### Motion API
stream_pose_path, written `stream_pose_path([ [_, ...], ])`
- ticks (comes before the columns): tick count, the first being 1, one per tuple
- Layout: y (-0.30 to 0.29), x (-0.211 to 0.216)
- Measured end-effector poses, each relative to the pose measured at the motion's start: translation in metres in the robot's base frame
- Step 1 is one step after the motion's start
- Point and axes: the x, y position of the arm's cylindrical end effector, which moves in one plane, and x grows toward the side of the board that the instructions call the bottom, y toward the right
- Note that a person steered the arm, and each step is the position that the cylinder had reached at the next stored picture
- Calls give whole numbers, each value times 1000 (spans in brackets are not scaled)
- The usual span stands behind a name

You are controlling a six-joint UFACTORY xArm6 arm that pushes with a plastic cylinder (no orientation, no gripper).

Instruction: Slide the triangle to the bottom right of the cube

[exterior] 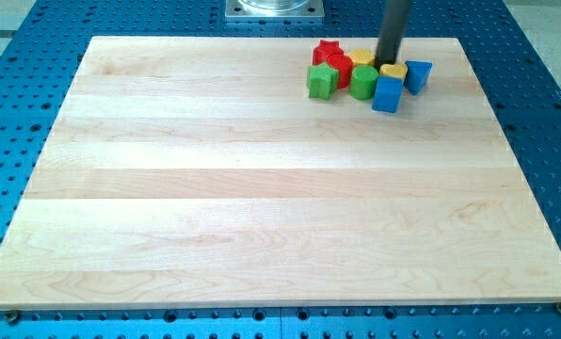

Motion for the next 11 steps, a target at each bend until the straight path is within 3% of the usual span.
stream_pose_path([
  [1, 38, -14],
  [2, 38, 21],
  [3, -14, 40],
  [5, 45, 14],
  [6, 47, 85],
  [8, 112, 71],
  [9, 88, 127],
  [11, 86, 100],
])
